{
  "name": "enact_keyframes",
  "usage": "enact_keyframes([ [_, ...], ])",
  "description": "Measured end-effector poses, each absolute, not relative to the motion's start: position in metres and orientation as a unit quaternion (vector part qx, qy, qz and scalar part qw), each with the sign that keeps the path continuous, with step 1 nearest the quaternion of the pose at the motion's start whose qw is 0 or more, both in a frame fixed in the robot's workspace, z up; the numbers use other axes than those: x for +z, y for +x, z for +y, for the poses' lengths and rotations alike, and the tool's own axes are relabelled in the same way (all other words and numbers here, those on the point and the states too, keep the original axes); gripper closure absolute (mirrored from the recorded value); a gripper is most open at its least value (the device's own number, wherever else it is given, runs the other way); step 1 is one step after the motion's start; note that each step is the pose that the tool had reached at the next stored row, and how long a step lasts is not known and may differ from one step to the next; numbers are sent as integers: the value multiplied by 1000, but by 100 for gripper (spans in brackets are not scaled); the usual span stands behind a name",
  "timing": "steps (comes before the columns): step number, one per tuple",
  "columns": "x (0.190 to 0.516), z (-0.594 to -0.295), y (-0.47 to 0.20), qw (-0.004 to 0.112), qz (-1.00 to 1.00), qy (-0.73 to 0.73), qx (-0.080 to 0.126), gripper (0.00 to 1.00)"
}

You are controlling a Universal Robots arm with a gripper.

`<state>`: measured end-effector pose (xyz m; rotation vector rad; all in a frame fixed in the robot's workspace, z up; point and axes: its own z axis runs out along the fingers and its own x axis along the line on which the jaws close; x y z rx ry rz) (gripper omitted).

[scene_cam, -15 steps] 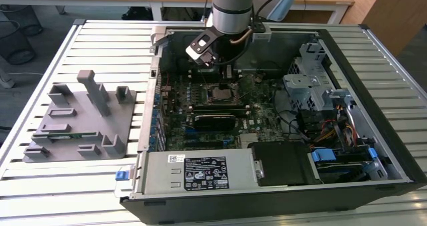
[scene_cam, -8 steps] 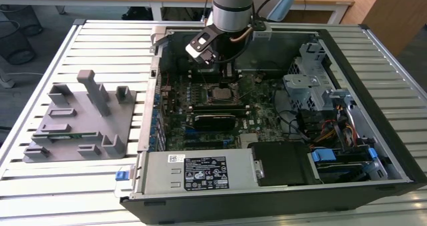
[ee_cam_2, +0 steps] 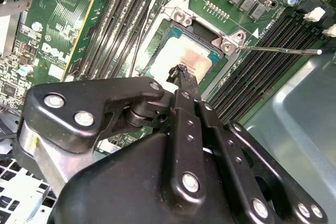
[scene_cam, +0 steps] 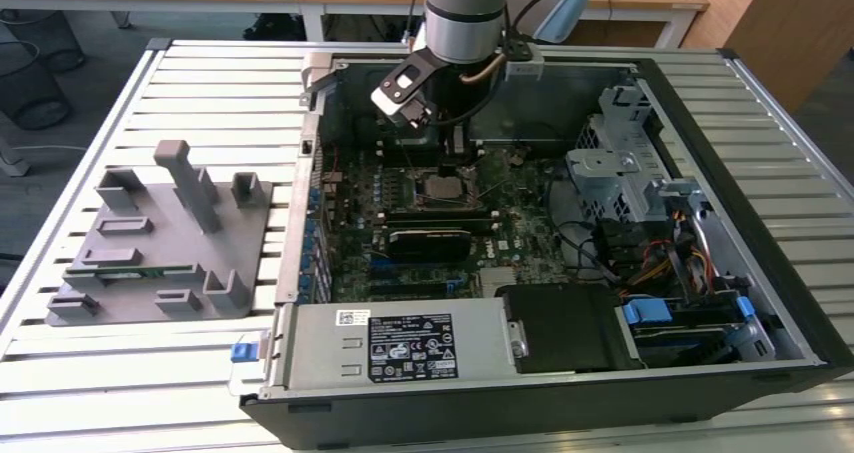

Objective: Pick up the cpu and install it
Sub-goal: 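Close the cpu cover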

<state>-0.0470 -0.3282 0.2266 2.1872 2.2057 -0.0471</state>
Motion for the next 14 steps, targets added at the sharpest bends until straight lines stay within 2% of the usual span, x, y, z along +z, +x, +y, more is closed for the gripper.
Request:
enact_keyframes([
  [14,242,-328,-47,17,710,704,-15,89],
])
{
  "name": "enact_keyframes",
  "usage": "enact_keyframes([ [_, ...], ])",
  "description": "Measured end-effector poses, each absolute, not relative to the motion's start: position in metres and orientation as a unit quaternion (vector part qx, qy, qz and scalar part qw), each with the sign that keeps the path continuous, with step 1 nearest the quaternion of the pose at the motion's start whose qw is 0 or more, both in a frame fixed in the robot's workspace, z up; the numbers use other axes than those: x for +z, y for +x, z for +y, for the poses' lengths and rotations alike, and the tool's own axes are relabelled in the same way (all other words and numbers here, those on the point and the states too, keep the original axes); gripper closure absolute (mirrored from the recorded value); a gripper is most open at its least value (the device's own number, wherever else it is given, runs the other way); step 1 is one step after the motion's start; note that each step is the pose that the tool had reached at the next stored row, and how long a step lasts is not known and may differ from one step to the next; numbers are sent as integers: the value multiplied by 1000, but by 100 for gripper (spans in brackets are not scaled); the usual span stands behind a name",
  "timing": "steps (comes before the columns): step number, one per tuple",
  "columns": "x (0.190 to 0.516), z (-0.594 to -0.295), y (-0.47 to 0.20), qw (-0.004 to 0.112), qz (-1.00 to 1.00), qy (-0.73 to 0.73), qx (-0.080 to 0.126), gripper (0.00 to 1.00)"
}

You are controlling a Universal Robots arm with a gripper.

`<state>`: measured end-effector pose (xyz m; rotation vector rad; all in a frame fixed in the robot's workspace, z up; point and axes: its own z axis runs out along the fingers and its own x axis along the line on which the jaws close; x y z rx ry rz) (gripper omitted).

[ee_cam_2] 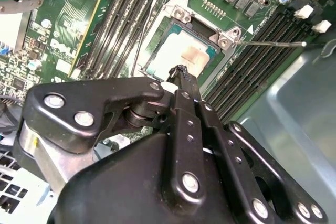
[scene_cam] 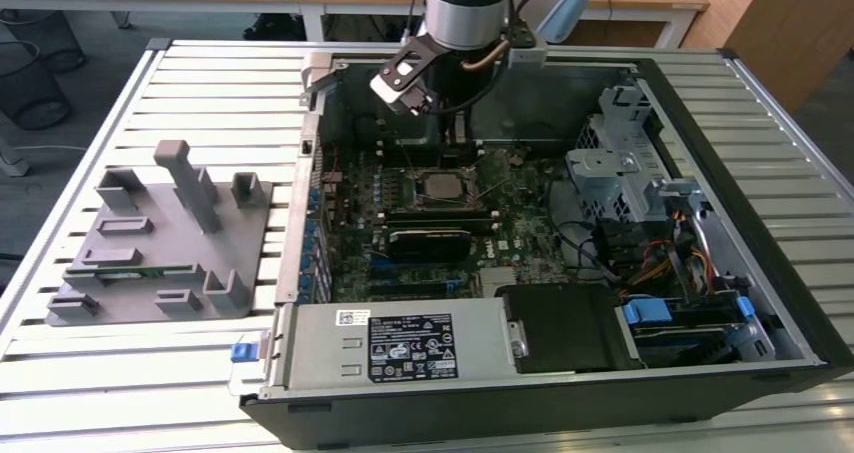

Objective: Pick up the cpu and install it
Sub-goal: 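Close the cpu cover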

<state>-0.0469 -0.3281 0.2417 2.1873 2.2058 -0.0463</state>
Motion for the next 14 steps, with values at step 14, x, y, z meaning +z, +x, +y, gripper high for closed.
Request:
enact_keyframes([
  [14,258,-328,-44,18,710,704,-14,89],
])
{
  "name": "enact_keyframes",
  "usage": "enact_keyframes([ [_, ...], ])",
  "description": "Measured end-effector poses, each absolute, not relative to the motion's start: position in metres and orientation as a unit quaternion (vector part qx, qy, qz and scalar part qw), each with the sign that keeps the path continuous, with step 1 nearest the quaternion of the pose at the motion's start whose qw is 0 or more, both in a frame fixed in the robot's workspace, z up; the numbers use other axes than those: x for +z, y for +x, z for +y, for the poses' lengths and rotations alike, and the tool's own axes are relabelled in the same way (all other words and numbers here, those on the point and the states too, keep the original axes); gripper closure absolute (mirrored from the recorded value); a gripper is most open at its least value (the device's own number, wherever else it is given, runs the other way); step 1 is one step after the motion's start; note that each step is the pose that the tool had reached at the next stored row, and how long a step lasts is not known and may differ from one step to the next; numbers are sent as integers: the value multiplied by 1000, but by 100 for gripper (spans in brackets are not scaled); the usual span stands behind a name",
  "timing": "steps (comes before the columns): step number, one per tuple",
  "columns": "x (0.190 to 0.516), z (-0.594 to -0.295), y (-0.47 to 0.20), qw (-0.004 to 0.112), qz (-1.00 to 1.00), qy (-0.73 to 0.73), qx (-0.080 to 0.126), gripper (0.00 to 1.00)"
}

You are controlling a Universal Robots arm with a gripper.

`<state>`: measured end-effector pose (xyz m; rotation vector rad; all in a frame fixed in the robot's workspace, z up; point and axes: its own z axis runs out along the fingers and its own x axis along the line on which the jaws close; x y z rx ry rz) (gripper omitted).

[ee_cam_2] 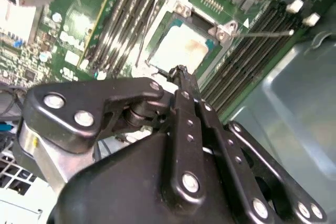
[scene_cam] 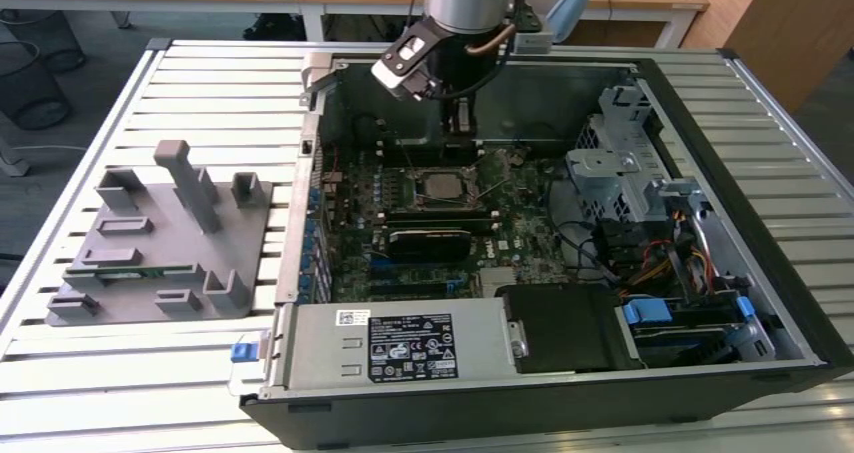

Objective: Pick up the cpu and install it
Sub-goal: 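Close the cpu cover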

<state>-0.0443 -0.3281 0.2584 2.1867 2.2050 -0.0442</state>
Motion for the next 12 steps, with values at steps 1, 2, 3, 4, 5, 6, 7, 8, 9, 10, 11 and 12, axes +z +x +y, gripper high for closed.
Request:
enact_keyframes([
  [1,258,-328,-41,18,710,704,-14,89],
  [2,259,-328,-37,18,710,704,-14,89],
  [3,258,-328,-34,18,710,704,-14,89],
  [4,259,-328,-30,18,710,704,-14,89],
  [5,259,-328,-26,18,710,704,-14,89],
  [6,259,-328,-23,18,710,704,-15,89],
  [7,259,-328,-21,18,710,704,-14,89],
  [8,259,-328,-20,18,710,704,-14,89],
  [9,259,-329,-19,18,710,704,-14,89],
  [10,258,-330,-19,18,710,704,-14,89],
  [11,258,-331,-19,18,710,704,-14,89],
  [12,259,-333,-18,18,710,704,-14,89],
])
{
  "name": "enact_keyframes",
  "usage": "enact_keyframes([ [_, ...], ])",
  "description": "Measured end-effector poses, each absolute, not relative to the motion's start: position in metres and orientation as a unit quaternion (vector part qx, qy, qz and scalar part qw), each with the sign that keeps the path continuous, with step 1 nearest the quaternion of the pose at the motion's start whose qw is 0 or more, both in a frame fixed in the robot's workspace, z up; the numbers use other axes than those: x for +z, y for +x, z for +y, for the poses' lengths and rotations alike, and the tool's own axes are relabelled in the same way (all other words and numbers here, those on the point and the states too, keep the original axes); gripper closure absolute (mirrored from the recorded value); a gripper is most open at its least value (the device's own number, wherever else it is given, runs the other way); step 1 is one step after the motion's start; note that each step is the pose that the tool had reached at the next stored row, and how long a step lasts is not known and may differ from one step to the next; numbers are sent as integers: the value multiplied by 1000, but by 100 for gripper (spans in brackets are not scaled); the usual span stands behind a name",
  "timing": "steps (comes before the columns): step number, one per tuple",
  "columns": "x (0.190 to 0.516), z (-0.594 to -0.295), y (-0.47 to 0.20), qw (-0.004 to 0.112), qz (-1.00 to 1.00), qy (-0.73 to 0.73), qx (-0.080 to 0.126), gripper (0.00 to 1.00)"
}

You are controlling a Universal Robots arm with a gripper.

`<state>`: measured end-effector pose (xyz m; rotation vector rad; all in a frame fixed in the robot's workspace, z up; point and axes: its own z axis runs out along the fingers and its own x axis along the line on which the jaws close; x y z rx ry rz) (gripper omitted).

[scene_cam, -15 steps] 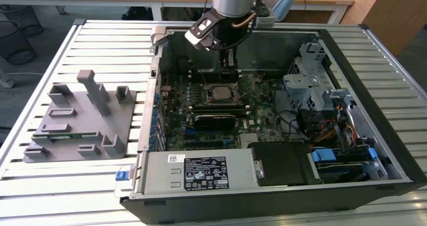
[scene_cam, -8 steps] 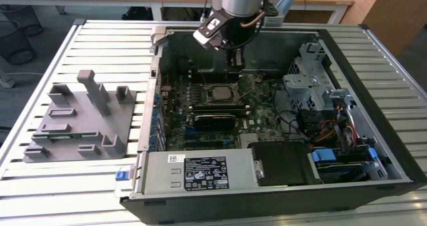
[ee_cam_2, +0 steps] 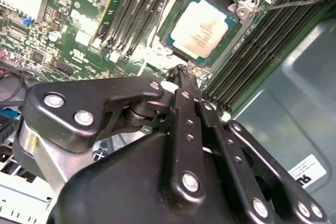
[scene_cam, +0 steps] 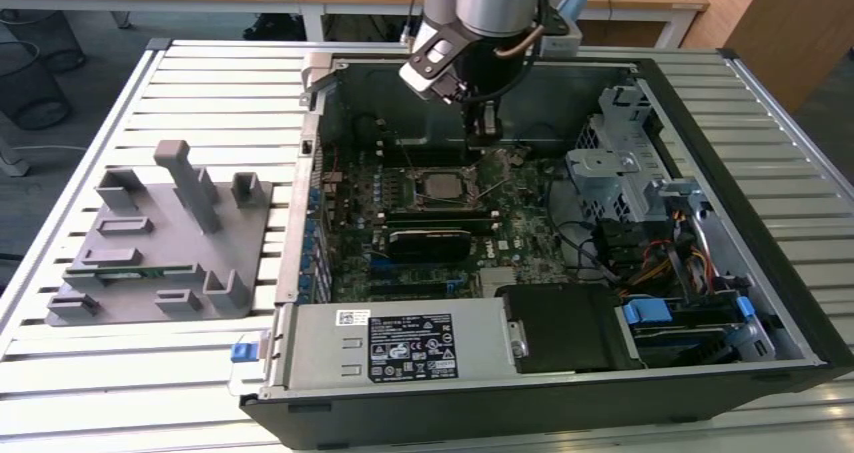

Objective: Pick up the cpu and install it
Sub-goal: 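Close the cpu cover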

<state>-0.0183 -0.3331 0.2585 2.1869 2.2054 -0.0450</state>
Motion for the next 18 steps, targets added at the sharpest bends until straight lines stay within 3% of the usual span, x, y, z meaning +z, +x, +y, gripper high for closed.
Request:
enact_keyframes([
  [18,259,-338,0,17,710,704,-15,89],
])
